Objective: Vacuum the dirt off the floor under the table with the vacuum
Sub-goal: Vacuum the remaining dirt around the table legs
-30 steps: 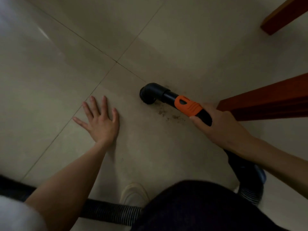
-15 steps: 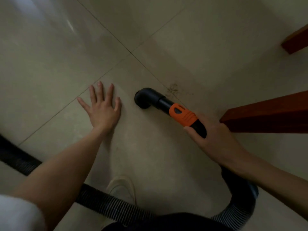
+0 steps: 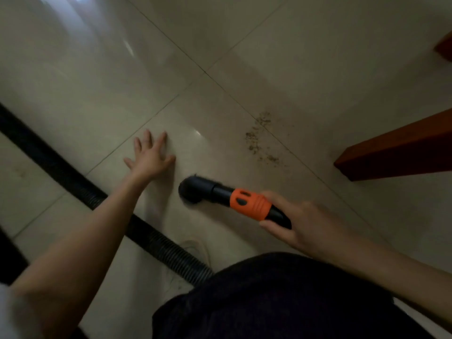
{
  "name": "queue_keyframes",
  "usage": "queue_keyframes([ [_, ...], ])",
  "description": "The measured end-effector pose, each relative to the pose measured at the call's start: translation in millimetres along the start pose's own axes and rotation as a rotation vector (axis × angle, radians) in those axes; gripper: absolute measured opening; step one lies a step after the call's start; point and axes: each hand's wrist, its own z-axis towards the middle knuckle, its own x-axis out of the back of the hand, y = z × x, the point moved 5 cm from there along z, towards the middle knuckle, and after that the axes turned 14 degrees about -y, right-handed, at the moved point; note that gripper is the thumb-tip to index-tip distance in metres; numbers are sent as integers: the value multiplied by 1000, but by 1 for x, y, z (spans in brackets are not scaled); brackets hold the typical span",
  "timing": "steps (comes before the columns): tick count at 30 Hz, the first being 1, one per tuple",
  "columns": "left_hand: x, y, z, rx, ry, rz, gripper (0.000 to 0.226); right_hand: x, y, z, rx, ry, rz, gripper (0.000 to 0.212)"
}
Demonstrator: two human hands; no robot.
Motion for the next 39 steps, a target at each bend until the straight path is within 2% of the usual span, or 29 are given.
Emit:
queue_keyframes([
  [3,-11,-15,-14,-16,-56,35,76,-49,5,24,59,-66,-69,49],
  [7,-18,-17,-17,-26,-67,49,76,-3,-3,-9,75,130,-118,61],
  [9,-20,-17,-17,-6,-58,67,77,21,-6,-22,70,275,-148,55],
  [12,-20,-15,-20,13,-51,87,77,16,5,-23,-23,125,-138,56],
  [15,-21,-12,-21,23,-60,102,77,9,0,-34,87,124,-137,57],
  [18,-21,-8,-24,22,-45,94,78,-9,-5,-33,42,-41,-180,59],
  [19,-22,-7,-25,16,-48,88,78,-9,-2,-33,53,-17,-204,60],
  [22,-26,-4,-29,1,-62,88,79,8,4,-40,27,200,-157,52],
  [25,-27,-6,-30,-4,-58,90,78,13,14,-45,-65,137,-88,54],
  [29,-25,-11,-30,-39,-58,77,76,10,5,-42,41,117,13,60],
  [36,-25,-12,-28,-47,-69,51,73,-11,-12,-14,160,38,-95,70],
  [39,-25,-13,-26,-50,-81,39,74,-6,-15,-9,166,96,-173,76],
])
